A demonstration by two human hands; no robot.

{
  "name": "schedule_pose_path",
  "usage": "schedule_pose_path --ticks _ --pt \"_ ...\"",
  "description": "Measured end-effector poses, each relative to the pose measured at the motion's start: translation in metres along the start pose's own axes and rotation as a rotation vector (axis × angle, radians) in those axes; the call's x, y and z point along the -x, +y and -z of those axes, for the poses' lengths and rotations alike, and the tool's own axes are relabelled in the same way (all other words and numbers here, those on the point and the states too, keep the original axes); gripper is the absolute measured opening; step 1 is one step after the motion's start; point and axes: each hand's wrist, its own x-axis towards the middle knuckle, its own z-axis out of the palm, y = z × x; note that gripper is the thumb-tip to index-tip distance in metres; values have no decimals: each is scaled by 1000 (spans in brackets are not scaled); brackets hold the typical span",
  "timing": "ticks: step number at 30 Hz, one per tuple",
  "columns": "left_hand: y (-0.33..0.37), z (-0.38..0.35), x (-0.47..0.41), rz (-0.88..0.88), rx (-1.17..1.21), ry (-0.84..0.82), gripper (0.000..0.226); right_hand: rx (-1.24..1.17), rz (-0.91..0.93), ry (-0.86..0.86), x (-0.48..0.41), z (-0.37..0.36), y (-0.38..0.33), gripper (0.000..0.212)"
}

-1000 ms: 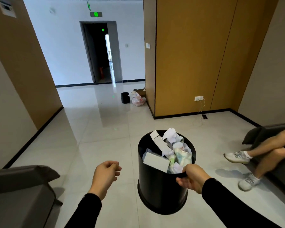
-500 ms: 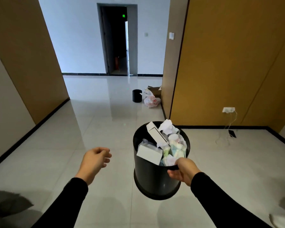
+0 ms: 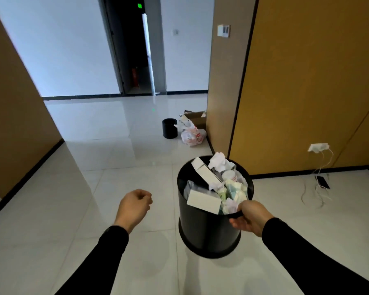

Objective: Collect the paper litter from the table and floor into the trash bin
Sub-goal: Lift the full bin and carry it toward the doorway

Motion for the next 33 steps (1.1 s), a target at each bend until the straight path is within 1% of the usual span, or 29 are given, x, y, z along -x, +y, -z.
schedule_pose_path --ticks 3,7,9,13,15,18,19,21,26,29,33 --pt "27 -19 -81 -3 -37 -49 16 -45 -13 -12 -59 -17 -54 22" --pt "51 -54 -191 2 -69 -54 16 -60 -15 20 -164 -35 -117 37" --pt "60 -75 -247 4 -91 -41 16 -69 -36 2 -222 -43 -148 39" --pt "81 -112 -347 51 -149 -23 16 9 -60 -47 -325 -59 -219 29" --pt "94 -126 -394 69 -174 -18 15 35 -82 -91 -368 -68 -254 20" --pt "112 -138 -457 81 -195 -2 14 61 -98 -111 -422 -83 -303 8" --pt "116 -142 -478 87 -214 -1 14 74 -106 -114 -440 -89 -317 6" --pt "119 -151 -526 97 -257 -4 14 73 -122 -103 -481 -101 -343 11" --pt "111 -178 -659 143 -300 -49 15 41 -174 -43 -591 -145 -386 9" --pt "103 -198 -746 147 -335 -6 18 14 -217 14 -664 -176 -397 4" --pt "89 -232 -841 116 -465 41 26 -48 -307 84 -756 -206 -403 16"
